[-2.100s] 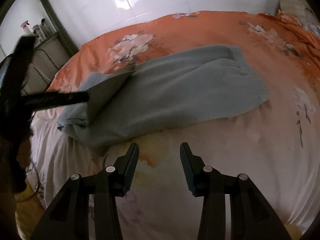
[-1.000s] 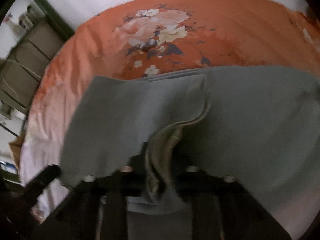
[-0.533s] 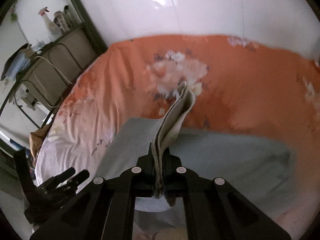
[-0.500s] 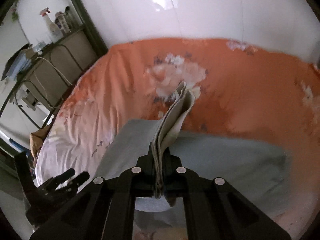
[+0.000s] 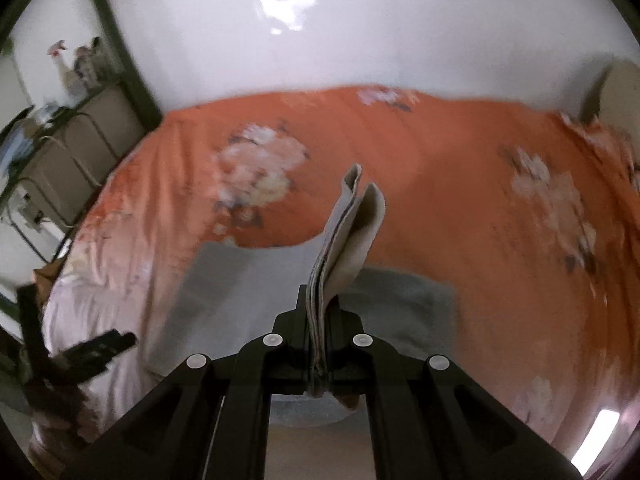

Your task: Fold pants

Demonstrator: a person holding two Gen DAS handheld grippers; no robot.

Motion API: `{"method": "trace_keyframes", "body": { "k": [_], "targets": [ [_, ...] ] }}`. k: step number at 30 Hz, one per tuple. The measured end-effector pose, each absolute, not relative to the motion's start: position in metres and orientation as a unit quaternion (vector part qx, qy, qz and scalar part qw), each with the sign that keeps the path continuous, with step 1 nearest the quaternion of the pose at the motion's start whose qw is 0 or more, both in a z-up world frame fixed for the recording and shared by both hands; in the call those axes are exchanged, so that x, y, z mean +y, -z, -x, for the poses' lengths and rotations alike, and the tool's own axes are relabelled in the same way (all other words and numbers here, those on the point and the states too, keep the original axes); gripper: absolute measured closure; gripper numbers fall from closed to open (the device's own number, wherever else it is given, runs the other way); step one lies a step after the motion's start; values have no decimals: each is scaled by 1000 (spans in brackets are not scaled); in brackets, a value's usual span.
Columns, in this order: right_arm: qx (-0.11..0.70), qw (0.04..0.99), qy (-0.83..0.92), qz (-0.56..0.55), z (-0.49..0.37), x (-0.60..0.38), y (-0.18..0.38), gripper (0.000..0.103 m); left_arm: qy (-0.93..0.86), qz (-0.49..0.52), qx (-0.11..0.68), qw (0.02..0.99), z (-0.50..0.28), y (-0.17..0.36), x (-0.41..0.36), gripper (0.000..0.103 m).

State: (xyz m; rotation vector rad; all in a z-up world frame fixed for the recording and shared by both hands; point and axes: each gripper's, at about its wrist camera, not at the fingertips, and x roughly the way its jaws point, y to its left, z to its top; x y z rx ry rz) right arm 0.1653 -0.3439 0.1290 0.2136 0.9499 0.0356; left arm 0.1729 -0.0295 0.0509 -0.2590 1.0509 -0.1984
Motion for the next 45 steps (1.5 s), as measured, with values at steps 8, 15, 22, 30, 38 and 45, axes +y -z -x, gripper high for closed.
{"method": "trace_keyframes", "body": {
  "k": [8, 15, 22, 30, 38, 45],
  "targets": [
    [520, 839, 39, -155, -166, -389, -43, 95, 128, 129, 533, 827, -188, -28, -62, 32],
    [491, 833, 70, -244, -136, -428, -46, 62, 170, 160, 542, 807, -197, -7, -72, 32],
    [492, 834, 80, -235, -115, -440, -41, 40, 183, 139, 539, 811, -206, -6, -87, 31],
    [492, 831, 70, -250, -123, -421, -17, 65, 165, 113, 537, 819, -209, -8, -102, 81],
    [437, 842, 39, -314, -96, -422, -63, 90, 204, 145, 494, 833, -183, -75, -83, 91],
    [411, 861, -22, -297, -56, -357, -107, 90, 194, 114, 465, 856, -128, -120, -32, 91]
  ]
}}
